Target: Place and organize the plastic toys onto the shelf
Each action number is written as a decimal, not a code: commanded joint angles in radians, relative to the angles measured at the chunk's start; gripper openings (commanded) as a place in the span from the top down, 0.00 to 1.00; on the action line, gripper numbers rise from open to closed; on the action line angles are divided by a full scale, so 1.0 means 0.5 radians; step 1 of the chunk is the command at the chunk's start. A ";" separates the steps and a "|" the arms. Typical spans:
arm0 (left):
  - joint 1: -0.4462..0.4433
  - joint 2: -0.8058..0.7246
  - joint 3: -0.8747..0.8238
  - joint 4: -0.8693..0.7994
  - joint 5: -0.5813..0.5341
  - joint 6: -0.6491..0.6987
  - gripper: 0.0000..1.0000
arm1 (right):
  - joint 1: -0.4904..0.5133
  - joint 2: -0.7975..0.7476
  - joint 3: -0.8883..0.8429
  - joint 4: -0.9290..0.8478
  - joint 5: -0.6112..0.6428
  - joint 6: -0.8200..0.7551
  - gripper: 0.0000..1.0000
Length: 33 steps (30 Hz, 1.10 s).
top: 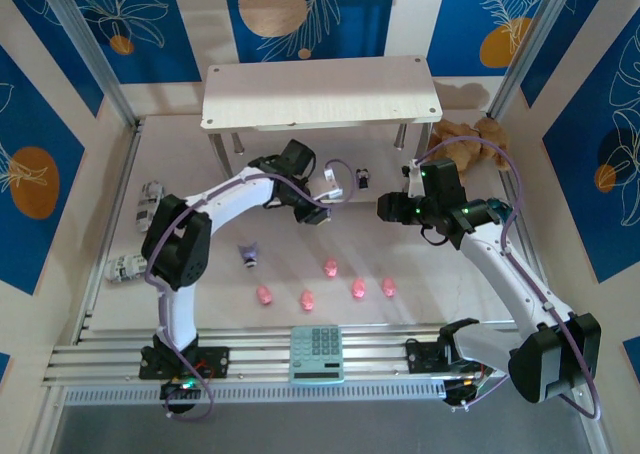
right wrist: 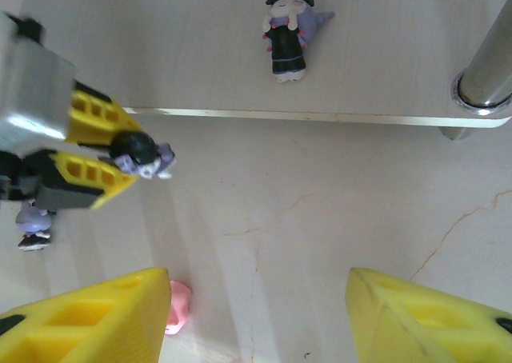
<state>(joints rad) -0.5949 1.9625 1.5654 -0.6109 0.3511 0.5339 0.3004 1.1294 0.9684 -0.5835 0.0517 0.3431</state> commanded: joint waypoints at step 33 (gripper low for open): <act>0.193 0.462 0.635 -0.182 0.107 0.155 0.74 | 0.033 0.024 -0.022 0.027 -0.072 0.089 0.39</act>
<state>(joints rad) -0.4995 2.1559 1.8458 -0.6586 0.3775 0.5842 0.3084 1.1431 0.9680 -0.5652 0.0254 0.3767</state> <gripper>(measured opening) 0.310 0.608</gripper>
